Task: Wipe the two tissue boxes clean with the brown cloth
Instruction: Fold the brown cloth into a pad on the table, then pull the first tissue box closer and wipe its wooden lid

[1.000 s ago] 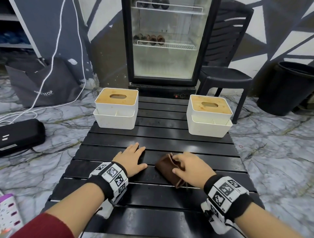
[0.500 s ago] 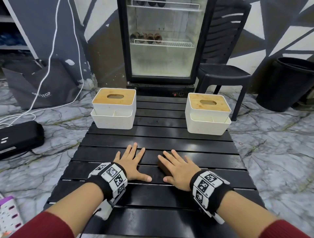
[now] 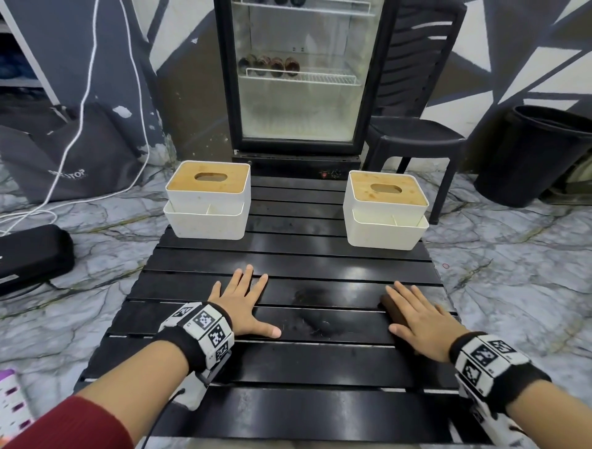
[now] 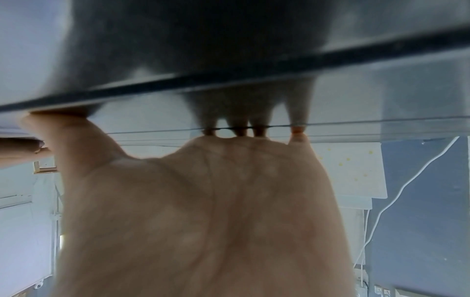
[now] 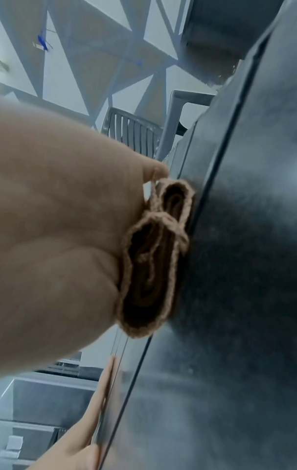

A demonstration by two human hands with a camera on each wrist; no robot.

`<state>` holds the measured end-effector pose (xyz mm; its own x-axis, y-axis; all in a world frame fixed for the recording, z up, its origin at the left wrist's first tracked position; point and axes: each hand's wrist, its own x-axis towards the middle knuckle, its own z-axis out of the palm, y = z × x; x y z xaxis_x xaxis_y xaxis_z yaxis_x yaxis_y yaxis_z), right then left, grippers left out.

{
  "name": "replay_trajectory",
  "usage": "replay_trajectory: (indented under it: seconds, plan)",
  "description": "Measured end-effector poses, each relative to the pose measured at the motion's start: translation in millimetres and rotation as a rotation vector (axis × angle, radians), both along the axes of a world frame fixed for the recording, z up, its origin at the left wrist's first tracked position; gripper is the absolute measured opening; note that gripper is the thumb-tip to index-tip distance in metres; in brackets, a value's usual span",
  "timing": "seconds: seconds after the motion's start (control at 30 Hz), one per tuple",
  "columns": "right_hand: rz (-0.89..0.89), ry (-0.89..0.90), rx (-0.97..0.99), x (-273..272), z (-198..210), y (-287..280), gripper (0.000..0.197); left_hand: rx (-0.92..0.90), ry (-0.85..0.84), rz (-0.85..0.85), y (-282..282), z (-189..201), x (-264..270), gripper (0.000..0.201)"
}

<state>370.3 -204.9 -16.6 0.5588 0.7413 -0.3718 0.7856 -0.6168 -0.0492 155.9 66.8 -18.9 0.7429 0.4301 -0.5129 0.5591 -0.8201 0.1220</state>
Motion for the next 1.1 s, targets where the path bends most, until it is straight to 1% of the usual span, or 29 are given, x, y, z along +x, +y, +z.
replay_trajectory:
  seconds: [0.1,0.2,0.27,0.3,0.37,0.43,0.5,0.57,0.6,0.63,0.7,0.77,0.83,0.9,0.97,1.1]
  plan:
    - [-0.015,-0.005,-0.03,-1,1,1,0.067,-0.003,-0.01,0.006,0,0,0,0.118]
    - [-0.012,-0.136,-0.143,-4,11,15,0.067,-0.006,-0.036,0.018,-1,0,0,0.118]
    - [0.01,-0.204,-0.129,-9,24,36,0.068,-0.014,-0.086,0.027,0,0,1,0.114]
    - [0.034,-0.21,-0.075,-13,32,50,0.067,-0.012,-0.131,0.033,2,1,1,0.11]
    - [0.098,-0.158,0.088,-25,47,82,0.064,0.032,-0.273,0.056,14,6,0,0.101]
    - [0.14,-0.049,0.249,-37,58,120,0.062,0.09,-0.462,0.11,34,14,-3,0.094]
    - [0.142,0.082,0.387,-48,65,161,0.063,0.15,-0.652,0.163,59,25,-9,0.088]
    - [0.147,0.183,0.495,-57,70,200,0.065,0.247,-0.771,0.211,86,36,-15,0.087]
    - [0.149,0.213,0.537,-61,72,218,0.066,0.294,-0.799,0.241,100,41,-17,0.089]
    - [0.147,0.235,0.573,-63,73,235,0.067,0.325,-0.805,0.275,115,45,-19,0.09]
    - [0.136,0.27,0.617,-67,72,264,0.072,0.337,-0.766,0.344,144,51,-21,0.094]
    - [0.116,0.308,0.627,-68,68,287,0.08,0.323,-0.683,0.402,168,53,-22,0.099]
    - [0.088,0.346,0.647,-68,62,303,0.09,0.282,-0.63,0.412,187,52,-21,0.102]
    - [0.068,0.379,0.661,-68,55,315,0.097,0.199,-0.637,0.402,199,49,-20,0.102]
    - [0.049,0.396,0.672,-67,49,325,0.099,0.115,-0.677,0.38,207,47,-19,0.1]
    - [0.002,0.393,0.715,-67,42,336,0.094,0.032,-0.754,0.371,219,41,-16,0.097]
